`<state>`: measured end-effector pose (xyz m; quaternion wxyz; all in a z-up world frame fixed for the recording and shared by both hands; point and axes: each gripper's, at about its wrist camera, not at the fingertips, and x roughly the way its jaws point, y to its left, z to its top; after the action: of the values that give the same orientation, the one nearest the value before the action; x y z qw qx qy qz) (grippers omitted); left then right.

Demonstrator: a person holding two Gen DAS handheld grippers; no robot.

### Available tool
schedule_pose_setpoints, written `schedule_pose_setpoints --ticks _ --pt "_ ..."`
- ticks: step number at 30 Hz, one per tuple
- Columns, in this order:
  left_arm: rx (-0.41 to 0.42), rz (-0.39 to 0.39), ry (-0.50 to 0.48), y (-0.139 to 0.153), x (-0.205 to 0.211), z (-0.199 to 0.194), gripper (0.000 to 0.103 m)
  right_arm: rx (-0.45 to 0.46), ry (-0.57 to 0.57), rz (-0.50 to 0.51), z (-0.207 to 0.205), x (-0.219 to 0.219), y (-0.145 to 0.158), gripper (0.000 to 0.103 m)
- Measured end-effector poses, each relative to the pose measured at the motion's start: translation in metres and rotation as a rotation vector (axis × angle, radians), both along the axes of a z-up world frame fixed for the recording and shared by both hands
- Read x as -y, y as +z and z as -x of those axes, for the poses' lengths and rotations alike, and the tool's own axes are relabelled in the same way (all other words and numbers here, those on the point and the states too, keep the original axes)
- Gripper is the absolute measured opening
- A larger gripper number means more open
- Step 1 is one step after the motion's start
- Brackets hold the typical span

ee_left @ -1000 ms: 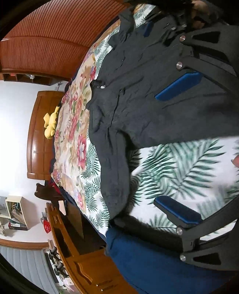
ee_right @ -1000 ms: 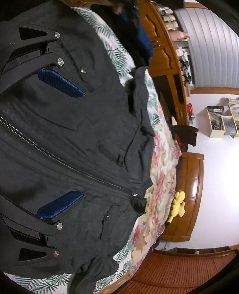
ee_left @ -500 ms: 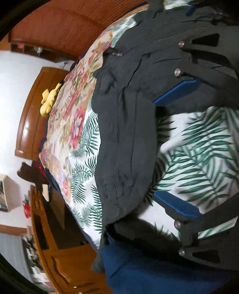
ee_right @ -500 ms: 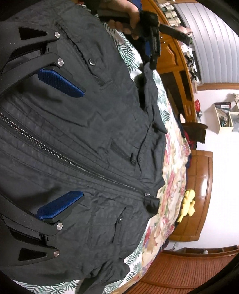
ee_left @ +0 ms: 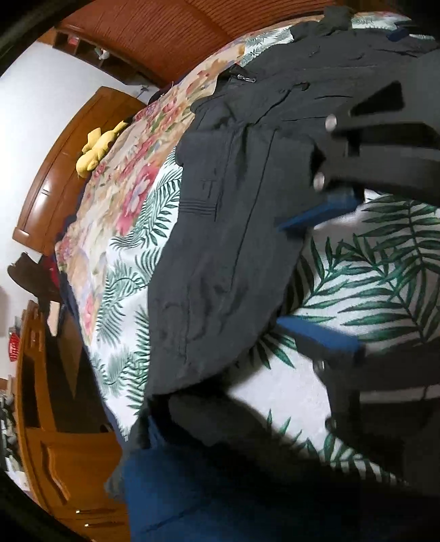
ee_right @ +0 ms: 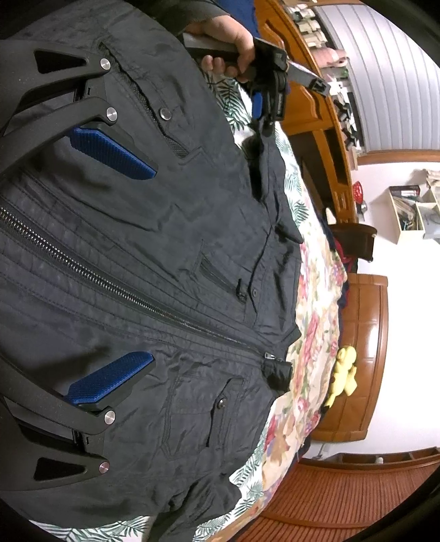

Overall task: Fold large clothes
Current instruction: 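Move the left tool to the jacket sleeve cuff and close on it, then lift the sleeve with the left tool, lay it across the jacket front, release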

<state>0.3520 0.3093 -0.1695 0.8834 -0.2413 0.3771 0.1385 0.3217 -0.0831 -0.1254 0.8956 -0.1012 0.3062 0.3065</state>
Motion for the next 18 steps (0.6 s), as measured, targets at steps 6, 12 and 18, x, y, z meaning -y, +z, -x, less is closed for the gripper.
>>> schedule_pose_setpoints --ticks 6,12,18 --pt "0.005 -0.028 -0.029 0.006 0.011 -0.01 0.002 0.014 0.004 0.011 0.001 -0.002 0.0 0.103" --pt "0.041 -0.199 -0.093 0.043 0.047 -0.015 0.0 0.02 0.005 0.01 0.005 -0.004 0.0 0.103" --pt "0.071 -0.247 -0.225 0.085 0.1 -0.014 0.0 0.05 0.002 0.011 0.009 -0.004 0.008 0.103"
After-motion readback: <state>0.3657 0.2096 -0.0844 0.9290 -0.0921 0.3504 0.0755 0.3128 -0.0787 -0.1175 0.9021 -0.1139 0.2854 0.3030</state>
